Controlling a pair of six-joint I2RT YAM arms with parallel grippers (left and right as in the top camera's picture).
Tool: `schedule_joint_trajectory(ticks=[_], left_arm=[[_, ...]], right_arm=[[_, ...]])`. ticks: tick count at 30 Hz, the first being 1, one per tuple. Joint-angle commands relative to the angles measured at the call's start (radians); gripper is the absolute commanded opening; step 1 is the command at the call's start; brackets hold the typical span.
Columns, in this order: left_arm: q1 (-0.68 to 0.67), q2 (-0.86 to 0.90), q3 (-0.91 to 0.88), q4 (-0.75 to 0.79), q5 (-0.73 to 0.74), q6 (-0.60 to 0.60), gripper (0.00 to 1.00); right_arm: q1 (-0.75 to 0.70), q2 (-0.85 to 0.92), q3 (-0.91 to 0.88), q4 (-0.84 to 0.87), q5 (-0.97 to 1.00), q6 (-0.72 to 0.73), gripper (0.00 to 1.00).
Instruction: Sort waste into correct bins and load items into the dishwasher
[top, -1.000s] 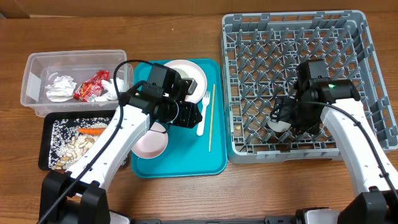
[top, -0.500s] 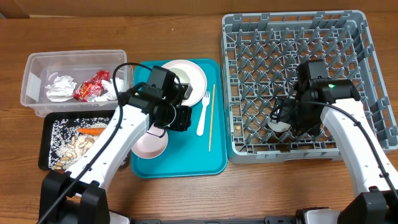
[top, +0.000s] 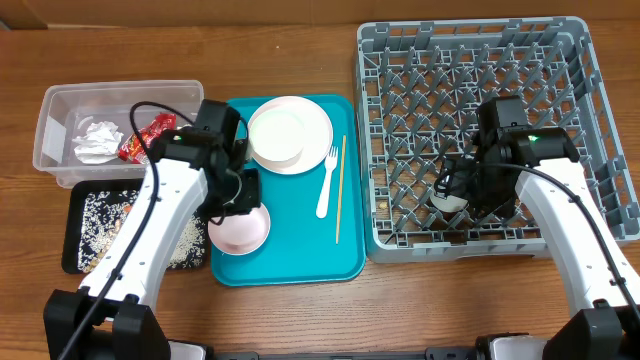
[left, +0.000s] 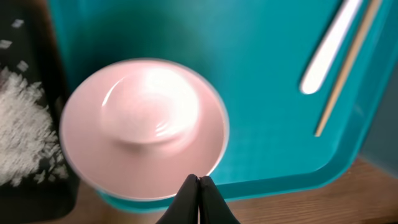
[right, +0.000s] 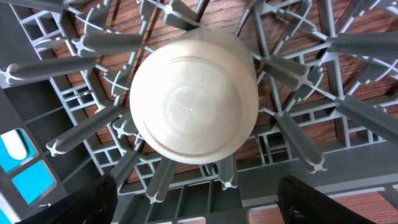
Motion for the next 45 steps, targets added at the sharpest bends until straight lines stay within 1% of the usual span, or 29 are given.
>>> schedule_joint_trajectory(ticks=[1, 3, 5, 6, 11, 16, 17, 19, 27, 29, 32, 33, 42, 45], left_arm=[[0.012, -0.017, 0.018, -0.042, -0.062, -0.040, 0.09], [0.012, -0.017, 0.015, -0.058, -0.085, -0.048, 0.13], [0.011, -0.017, 0.005, -0.056, -0.087, -0.047, 0.21], [0.011, -0.017, 0.000, -0.056, -0.087, -0.047, 0.22], [0.011, -0.017, -0.050, -0.066, -0.087, -0.047, 0.21], [0.011, -0.017, -0.100, -0.070, -0.168, -0.060, 0.22], [0.011, -0.017, -0.109, -0.071, -0.186, -0.076, 0.18], [0.011, -0.017, -0.114, -0.070, -0.199, -0.100, 0.18], [0.011, -0.017, -0.121, -0.037, -0.239, -0.155, 0.34], [0.011, -0.017, -0.124, -0.026, -0.248, -0.156, 0.35], [0.011, -0.017, -0.136, 0.000, -0.301, -0.172, 0.35], [0.011, -0.017, -0.141, 0.008, -0.313, -0.183, 0.37], [0.011, -0.016, -0.217, 0.117, -0.310, -0.185, 0.42], [0.011, -0.016, -0.271, 0.162, -0.321, -0.186, 0.42]], right_arm=[[0.005, 0.003, -0.009, 0.009, 0.001, 0.002, 0.85], [0.005, 0.003, -0.009, 0.010, -0.006, 0.002, 0.85], [0.005, 0.003, -0.009, 0.010, -0.006, 0.002, 0.85], [0.005, 0.003, -0.009, 0.010, -0.006, 0.002, 0.85], [0.005, 0.003, -0.009, 0.010, -0.006, 0.002, 0.85], [0.005, 0.003, -0.009, 0.010, -0.006, 0.002, 0.85], [0.005, 0.003, -0.009, 0.010, -0.006, 0.002, 0.85], [0.005, 0.003, -0.009, 0.009, -0.006, 0.002, 0.85], [0.005, 0.003, -0.009, 0.006, -0.005, 0.001, 0.86], [0.005, 0.003, -0.009, 0.006, -0.005, 0.002, 0.86], [0.005, 0.003, -0.009, 0.007, -0.005, 0.002, 0.86], [0.005, 0.003, -0.009, 0.006, -0.005, 0.002, 0.86], [0.005, 0.003, -0.009, 0.006, -0.006, 0.002, 0.86], [0.005, 0.003, -0.009, 0.006, -0.006, 0.002, 0.86]])
